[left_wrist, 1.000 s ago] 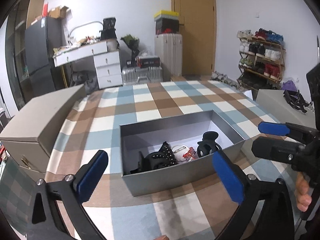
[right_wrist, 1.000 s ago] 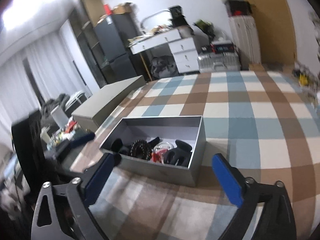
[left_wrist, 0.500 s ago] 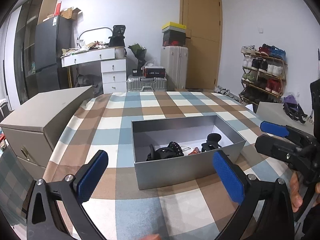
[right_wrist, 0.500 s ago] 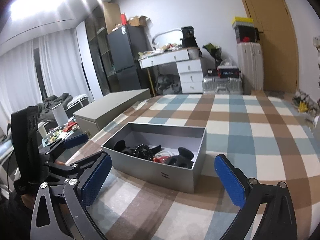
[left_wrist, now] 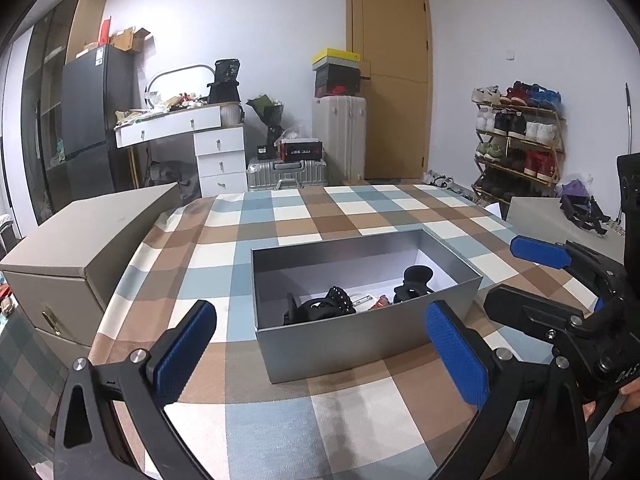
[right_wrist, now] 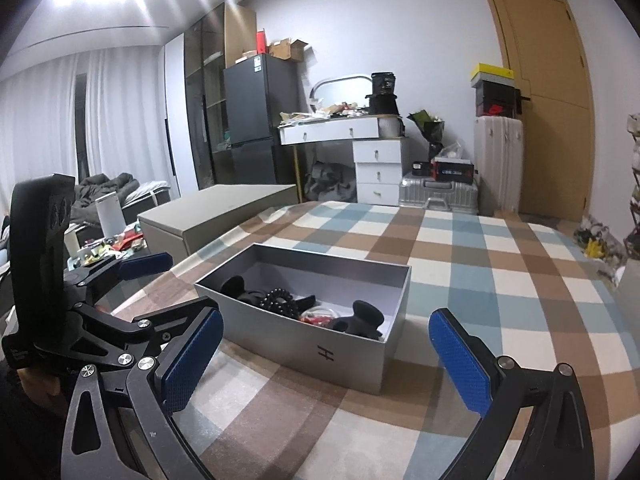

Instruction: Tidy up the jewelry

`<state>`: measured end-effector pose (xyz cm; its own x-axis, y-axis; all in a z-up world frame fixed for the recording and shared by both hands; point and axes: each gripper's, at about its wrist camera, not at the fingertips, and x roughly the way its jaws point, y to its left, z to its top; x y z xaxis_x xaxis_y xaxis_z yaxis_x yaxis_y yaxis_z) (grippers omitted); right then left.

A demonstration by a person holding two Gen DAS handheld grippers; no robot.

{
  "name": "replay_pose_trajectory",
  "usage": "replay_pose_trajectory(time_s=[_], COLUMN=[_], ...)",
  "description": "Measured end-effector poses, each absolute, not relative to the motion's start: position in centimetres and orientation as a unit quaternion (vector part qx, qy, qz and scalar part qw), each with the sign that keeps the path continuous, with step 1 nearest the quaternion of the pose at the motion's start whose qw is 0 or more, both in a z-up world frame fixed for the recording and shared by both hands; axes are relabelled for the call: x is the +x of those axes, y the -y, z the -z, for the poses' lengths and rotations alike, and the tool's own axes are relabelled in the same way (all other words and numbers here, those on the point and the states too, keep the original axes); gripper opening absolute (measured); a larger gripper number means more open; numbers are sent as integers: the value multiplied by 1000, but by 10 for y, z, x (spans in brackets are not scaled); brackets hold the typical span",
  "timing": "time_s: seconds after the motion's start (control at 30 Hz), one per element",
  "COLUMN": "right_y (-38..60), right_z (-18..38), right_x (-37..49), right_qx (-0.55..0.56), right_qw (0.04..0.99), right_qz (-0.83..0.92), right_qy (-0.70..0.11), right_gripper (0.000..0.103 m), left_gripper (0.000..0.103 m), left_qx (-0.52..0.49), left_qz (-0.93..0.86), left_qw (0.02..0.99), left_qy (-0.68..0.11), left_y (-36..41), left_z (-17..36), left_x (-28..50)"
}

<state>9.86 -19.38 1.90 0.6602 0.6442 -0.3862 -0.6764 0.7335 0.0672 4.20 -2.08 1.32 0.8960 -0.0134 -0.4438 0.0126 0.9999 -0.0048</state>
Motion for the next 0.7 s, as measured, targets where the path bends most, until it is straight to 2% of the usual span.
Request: replay_pose_trajectory(time_s=[0.7], right_y=[193], right_z=[-19], right_x=[95], right_qx=[-44], right_qw=[910], right_qz=[-367], right_qy=[-188], right_gripper=[103], left_gripper=[102], left_qx=[-5], left_qz=[4], left_qw=[974], left_qy=[-226], left_y=[20], left_z=[-15], left_x=[42])
